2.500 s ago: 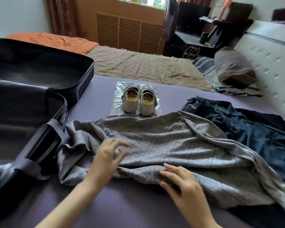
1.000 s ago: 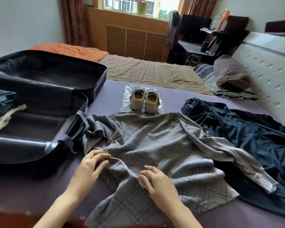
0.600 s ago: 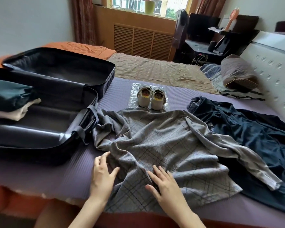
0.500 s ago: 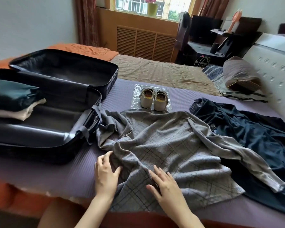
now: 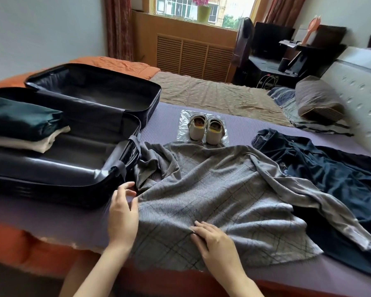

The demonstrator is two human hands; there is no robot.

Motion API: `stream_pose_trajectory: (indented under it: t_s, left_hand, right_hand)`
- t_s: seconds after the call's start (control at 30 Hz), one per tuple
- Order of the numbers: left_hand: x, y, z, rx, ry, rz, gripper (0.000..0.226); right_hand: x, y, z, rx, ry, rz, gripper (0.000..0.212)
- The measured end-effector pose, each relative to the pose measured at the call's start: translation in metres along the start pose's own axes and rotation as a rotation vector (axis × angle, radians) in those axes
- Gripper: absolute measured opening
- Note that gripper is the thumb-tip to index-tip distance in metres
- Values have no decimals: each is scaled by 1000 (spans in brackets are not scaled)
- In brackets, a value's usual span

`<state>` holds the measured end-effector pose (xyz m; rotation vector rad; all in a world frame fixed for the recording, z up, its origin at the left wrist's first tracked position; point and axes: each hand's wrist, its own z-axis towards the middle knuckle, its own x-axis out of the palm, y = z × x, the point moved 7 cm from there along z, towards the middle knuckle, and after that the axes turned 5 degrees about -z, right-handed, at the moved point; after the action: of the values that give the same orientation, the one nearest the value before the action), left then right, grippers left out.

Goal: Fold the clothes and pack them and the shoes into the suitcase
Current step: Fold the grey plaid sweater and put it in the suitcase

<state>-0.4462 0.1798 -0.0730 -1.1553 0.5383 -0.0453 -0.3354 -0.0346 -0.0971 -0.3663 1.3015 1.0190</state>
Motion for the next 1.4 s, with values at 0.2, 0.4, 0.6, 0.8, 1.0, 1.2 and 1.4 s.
stream_pose_trajectory:
  t_s: [0.2, 0.4, 0.6, 0.8, 1.0, 1.2, 1.4]
  left_hand:
    - [25, 0, -10, 213, 125, 259, 35]
    - [68, 14, -34, 416, 405, 478, 44]
    - [57, 2, -11, 246, 315, 283, 33]
    - [79, -24, 50, 223, 282, 192, 24]
    - [135, -4, 91, -99, 397, 261, 64]
    - [153, -7, 104, -81, 214, 334, 72]
    - [150, 0, 109, -69, 124, 156, 55]
  right_hand:
    - [23, 10, -9, -17, 182, -92, 55]
    - [25, -2, -12, -48, 204, -115, 65]
    - [5, -7, 15, 26, 160, 13, 66]
    - [-16, -24, 107, 68, 226, 148, 27]
    - [-4, -48, 216, 126, 244, 112, 31]
    - [34, -68, 304, 95, 311, 25, 43]
    - [73, -72, 360, 28, 407, -6, 39]
